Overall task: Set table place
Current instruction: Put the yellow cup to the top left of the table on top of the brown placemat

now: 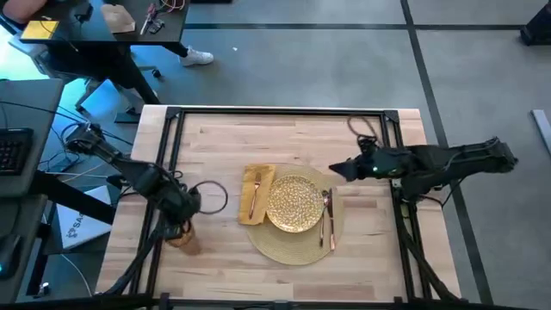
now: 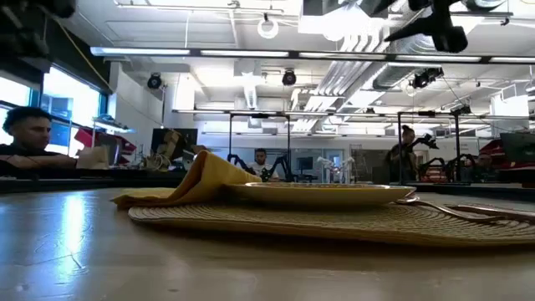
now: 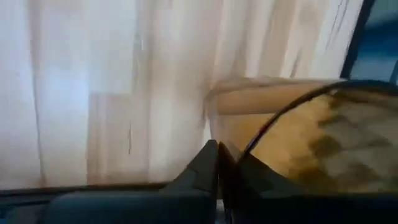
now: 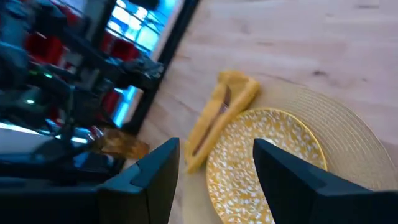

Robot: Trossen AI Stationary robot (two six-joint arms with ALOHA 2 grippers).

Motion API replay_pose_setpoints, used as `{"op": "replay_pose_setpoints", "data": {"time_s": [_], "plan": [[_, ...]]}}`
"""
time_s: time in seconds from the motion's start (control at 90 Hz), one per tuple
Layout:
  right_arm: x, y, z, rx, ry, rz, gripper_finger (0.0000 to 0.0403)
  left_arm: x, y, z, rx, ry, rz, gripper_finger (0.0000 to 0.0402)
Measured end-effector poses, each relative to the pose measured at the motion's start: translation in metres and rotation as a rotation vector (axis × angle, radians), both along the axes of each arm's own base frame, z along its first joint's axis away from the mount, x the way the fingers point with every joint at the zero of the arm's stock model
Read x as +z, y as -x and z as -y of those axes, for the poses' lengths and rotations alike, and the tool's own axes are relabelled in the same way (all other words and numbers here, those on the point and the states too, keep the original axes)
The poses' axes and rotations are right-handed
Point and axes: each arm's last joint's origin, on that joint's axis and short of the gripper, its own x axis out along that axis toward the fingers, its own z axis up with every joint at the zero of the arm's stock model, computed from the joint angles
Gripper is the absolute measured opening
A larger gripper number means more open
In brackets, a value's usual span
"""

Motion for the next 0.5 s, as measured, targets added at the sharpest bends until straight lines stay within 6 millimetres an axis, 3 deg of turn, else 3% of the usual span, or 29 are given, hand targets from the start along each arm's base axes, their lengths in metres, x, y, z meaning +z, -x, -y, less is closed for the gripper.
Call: {"op": "replay_pose_setpoints", "data": {"time_s": [0.111,0.211,0.322,0.5], "plan": [[0.007,0.012,0.003,-0.034,0.009,0.045,0.0189,0.02,-0.018,-0.023,0.224,-0.043,0.077,0.0001],[0.009,0.02,0.008,-0.081,0.02,0.046,0.0188,0.03,-0.04,-0.057,0.386,-0.096,0.109,0.0001],[0.002,0.025,0.015,-0.142,-0.004,-0.028,0.0186,0.032,-0.066,-0.106,0.501,-0.162,0.13,0.0],[-0.005,0.022,0.02,-0.098,-0.066,-0.102,0.0177,0.028,-0.099,-0.195,0.57,-0.235,0.108,0.0]]}}
